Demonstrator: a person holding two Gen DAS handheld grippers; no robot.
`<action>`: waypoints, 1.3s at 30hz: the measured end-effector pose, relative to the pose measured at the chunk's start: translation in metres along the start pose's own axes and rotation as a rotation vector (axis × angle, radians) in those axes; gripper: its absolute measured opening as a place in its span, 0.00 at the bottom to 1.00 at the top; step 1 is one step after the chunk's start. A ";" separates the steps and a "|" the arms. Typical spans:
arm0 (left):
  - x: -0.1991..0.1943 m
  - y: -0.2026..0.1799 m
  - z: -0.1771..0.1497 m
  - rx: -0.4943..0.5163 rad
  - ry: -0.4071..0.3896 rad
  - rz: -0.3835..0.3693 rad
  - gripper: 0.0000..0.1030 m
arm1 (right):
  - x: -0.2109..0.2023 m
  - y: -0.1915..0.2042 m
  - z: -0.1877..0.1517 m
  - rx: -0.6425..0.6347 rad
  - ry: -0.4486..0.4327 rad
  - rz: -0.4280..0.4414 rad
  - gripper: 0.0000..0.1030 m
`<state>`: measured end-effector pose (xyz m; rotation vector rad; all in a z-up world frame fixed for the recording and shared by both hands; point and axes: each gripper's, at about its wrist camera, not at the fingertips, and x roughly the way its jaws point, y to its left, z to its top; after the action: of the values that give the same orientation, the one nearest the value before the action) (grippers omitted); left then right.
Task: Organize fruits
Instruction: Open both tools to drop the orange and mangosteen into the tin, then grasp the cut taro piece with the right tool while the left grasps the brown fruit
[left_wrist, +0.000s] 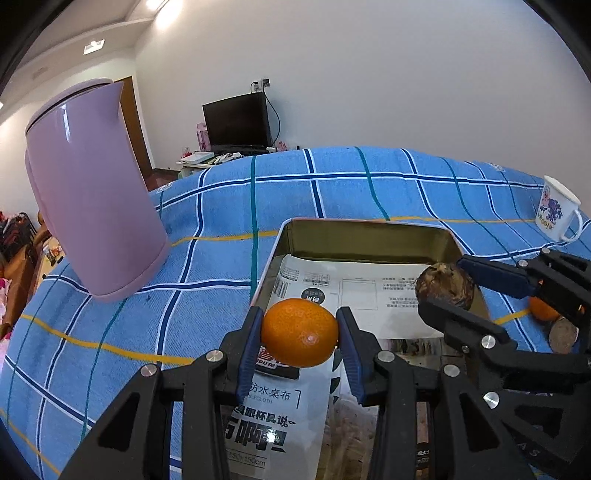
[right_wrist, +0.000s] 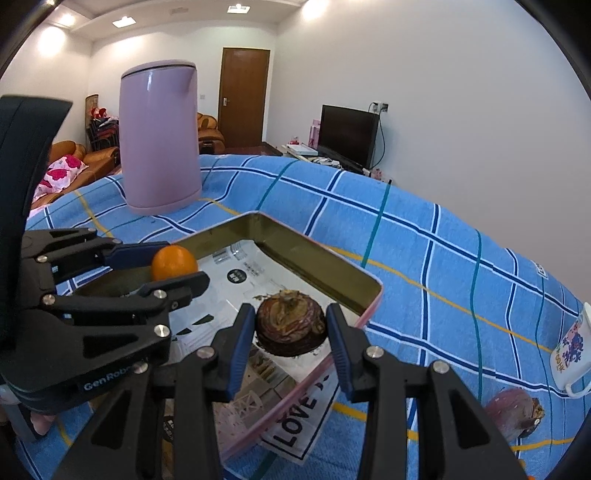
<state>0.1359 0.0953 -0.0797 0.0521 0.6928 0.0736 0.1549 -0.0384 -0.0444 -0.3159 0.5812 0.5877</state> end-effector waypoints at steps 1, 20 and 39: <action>0.000 0.000 0.000 0.001 0.001 0.001 0.41 | 0.000 0.000 0.000 -0.001 0.000 -0.001 0.41; -0.013 0.011 0.002 -0.081 -0.033 -0.045 0.42 | -0.006 -0.008 -0.002 0.048 -0.029 -0.010 0.73; -0.073 -0.028 -0.002 -0.052 -0.238 -0.040 0.90 | -0.116 -0.091 -0.064 0.218 -0.098 -0.250 0.90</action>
<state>0.0795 0.0608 -0.0368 -0.0032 0.4537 0.0465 0.1040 -0.1879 -0.0156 -0.1489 0.4967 0.2937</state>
